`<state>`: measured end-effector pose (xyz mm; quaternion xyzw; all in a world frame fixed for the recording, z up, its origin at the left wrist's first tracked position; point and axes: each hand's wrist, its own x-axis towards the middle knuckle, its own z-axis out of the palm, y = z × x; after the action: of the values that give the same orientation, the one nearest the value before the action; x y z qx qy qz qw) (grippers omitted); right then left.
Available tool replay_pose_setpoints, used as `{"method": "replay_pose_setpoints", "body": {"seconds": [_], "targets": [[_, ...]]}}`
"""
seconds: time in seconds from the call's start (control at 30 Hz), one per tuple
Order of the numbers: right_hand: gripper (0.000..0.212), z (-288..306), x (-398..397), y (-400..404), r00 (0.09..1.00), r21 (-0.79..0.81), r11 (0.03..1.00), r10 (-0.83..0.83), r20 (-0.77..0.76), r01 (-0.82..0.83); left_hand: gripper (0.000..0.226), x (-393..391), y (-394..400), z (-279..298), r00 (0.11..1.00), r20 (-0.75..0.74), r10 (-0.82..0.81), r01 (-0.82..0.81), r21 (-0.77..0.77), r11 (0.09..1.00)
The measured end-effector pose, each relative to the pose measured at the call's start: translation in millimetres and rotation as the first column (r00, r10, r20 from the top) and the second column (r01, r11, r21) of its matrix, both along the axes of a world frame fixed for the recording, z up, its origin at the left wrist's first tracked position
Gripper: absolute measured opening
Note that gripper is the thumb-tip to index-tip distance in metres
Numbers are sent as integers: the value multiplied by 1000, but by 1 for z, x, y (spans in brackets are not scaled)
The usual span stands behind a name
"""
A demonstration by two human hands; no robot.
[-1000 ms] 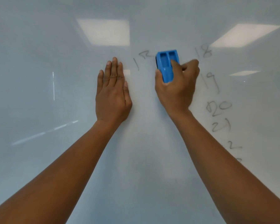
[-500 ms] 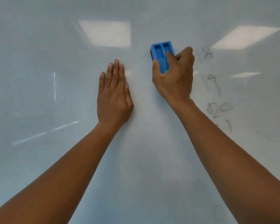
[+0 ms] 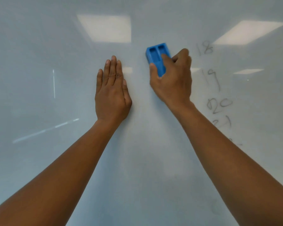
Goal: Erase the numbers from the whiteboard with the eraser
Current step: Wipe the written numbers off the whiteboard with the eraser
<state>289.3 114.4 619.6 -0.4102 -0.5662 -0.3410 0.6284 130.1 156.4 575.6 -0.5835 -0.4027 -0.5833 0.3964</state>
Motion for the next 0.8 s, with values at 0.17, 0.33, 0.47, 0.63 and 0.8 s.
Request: {"method": "replay_pose_setpoints", "body": {"seconds": [0.17, 0.33, 0.47, 0.63, 0.8], "targets": [[48, 31, -18, 8, 1000, 24, 1000, -10, -19, 11, 53, 5, 0, -4, 1000, 17, 3, -3, -1, 1000], [46, -5, -37, 2, 978, 0, 999, 39, 203, -40, 53, 4, 1, -7, 1000, 23, -15, 15, 1, 1000], [44, -44, -2, -2, 989, -26, 997, 81, 127, -78, 54, 3, 2, -11, 1000, 27, 16, -16, -9, 1000], [50, -51, 40, -4, 962, -55, 977, 194, -194, -208, 54, 10, 3, -20, 998, 67, 19, -19, 6, 1000], [47, -109, 19, -10, 980, -104, 975, 197, 13, -195, 54, 24, 5, -46, 997, 79, 9, -9, 1, 1000]]}}
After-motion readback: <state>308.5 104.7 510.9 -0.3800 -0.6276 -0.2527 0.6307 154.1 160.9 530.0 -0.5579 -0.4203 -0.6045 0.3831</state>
